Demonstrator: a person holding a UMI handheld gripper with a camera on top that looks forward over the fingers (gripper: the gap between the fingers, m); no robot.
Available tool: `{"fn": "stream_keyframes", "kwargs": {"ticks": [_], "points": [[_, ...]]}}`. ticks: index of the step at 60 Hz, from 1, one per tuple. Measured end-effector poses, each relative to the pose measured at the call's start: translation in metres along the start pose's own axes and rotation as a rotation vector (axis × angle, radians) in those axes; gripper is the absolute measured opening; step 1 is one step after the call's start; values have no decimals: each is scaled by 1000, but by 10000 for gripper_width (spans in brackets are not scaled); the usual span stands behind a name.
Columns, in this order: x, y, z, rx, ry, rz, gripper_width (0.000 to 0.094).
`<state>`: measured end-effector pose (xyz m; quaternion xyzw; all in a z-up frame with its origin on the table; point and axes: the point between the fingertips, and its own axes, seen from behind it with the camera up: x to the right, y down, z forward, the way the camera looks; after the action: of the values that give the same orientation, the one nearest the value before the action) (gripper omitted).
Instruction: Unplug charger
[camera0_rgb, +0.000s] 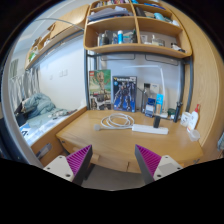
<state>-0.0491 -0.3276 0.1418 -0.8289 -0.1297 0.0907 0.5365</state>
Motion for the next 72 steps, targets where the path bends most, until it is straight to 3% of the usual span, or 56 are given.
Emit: {"fn": "stream_keyframes", "kwargs": {"ticks": [10, 20, 33, 48, 53, 58, 60, 61, 72], "points": [[41, 47, 31, -107, 33, 26, 864], [115, 68, 74, -180, 138, 80, 863], [207, 40, 151, -181, 240, 119, 844], [253, -7, 257, -142, 229, 113, 788], [258, -14, 283, -142, 218, 111, 709], [264, -17, 299, -144, 235, 113, 381], [266, -16, 302, -150, 243, 122, 325], [268, -16, 302, -150, 251, 128, 252], [269, -17, 302, -120, 262, 177, 152]]}}
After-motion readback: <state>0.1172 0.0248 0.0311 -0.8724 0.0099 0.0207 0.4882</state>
